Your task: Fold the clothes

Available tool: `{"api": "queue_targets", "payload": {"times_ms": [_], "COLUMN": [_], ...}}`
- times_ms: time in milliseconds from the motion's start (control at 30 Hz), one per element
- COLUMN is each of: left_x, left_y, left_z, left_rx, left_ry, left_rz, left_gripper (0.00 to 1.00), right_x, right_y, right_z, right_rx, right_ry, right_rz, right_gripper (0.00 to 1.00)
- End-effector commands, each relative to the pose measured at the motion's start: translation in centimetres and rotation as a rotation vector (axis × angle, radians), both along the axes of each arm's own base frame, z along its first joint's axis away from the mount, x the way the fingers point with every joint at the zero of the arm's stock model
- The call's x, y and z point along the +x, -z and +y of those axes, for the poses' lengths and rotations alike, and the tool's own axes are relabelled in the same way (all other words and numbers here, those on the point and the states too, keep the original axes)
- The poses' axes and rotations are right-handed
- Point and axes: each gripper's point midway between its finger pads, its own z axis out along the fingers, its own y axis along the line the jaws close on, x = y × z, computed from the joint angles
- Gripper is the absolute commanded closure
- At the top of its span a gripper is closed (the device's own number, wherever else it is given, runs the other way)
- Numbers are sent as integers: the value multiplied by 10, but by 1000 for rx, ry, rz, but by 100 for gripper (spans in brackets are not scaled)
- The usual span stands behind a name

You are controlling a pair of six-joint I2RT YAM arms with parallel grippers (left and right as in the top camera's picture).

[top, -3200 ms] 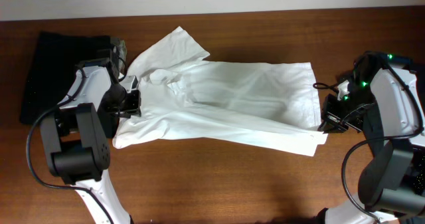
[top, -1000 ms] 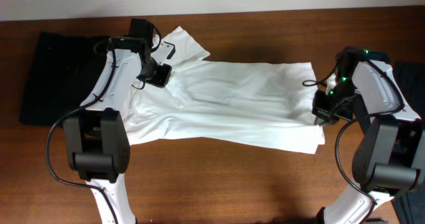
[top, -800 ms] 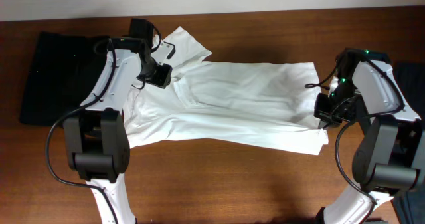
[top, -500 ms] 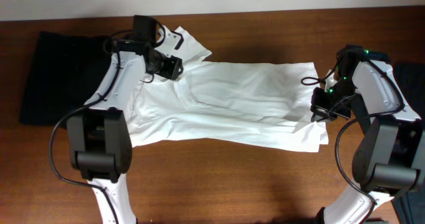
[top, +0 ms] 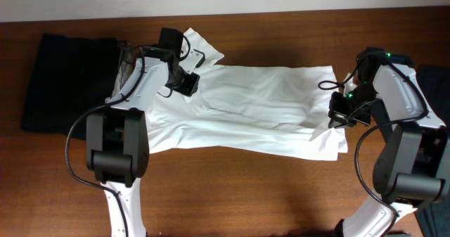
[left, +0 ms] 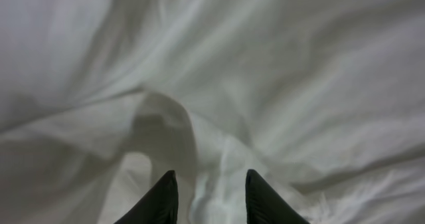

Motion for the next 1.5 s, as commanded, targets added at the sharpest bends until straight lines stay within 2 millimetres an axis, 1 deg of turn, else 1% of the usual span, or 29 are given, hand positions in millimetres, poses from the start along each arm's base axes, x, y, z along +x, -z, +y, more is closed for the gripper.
{"api": "queue_targets", "payload": {"times_ms": [0, 67, 100, 167, 233, 267, 300, 367, 400, 567, 600, 633, 667, 767, 833, 867, 900, 933, 1033, 1100, 1133, 1167, 1200, 1267, 1300, 1367, 1467], "left_x": [-14, -18, -17, -4, 8, 15, 18, 16, 15, 11, 11, 10, 10, 9, 8, 8, 8, 8, 7, 7, 7, 7, 7, 7, 7, 7, 7], "left_y": [10, 6, -3, -32, -58, -78, -92, -109, -112, -111, -111, -111, -111, -110, -110, -110, -110, -110, -110, -110, -110, -110, -110, -110, -110, -110, -110], "left_z": [-3, 3, 12, 36, 53, 63, 69, 76, 76, 76, 76, 76, 76, 76, 75, 74, 73, 72, 69, 68, 66, 66, 65, 65, 66, 66, 66], "left_rx": [-9, 12, 30, 47, 24, 6, 0, -5, -5, -3, -3, -3, -2, -2, -1, -1, -1, -1, -2, -2, -2, -2, -2, -2, -1, -1, -1], "left_ry": [8, -1, -21, -112, -183, -206, -219, -232, -232, -231, -231, -231, -231, -231, -228, -227, -224, -222, -215, -213, -210, -210, -209, -208, -205, -205, -205], "left_rz": [65, 88, 87, 48, -3, -46, -77, -105, -109, -93, -93, -92, -92, -85, -83, -83, -83, -83, -84, -84, -85, -85, -85, -85, -85, -85, -85], "left_gripper": [99, 100, 100, 100, 100, 100, 100, 100, 100, 100, 100, 100, 100, 100, 100, 100, 100, 100, 100, 100, 100, 100, 100, 100, 100, 100, 100], "right_x": [7, 8, 6, 1, -10, -18, -25, -38, -41, -49, -48, -45, -41, -31, -16, -11, -6, -7, -30, -39, -41, -38, -35, -29, -26, -20, -19], "right_y": [-8, -8, -8, -9, -10, -11, -12, -14, -15, -11, -9, -6, -4, 4, 19, 22, 24, 26, 39, 49, 53, 54, 55, 51, 47, 37, 17], "right_z": [0, -1, -1, 0, -2, -5, -7, -9, -10, -8, -6, -7, -7, -9, 0, 5, 15, 21, 28, 31, 32, 32, 31, 29, 29, 26, 20], "right_rx": [1, 1, -2, -1, -12, -35, -50, -66, -75, -69, -58, -61, -64, -74, -18, 10, 77, 110, 127, 131, 135, 132, 130, 128, 127, 115, 82], "right_ry": [-7, -7, -8, -9, -7, 1, 3, -2, -5, -9, -7, -6, -4, -1, 12, 16, 3, 4, 1, -2, -1, -2, -2, -20, -24, -26, -32], "right_rz": [-45, -47, -41, -15, 31, 71, 102, 157, 171, 200, 191, 179, 163, 115, 36, 11, -30, -33, 39, 59, 55, 44, 28, 6, 0, -3, 8], "right_gripper": [96, 96, 96, 96, 96, 96, 96, 96, 96, 96, 92, 64, 62, 62, 62, 63, 65, 65, 66, 66, 69, 75, 78, 87, 91, 96, 96]}}
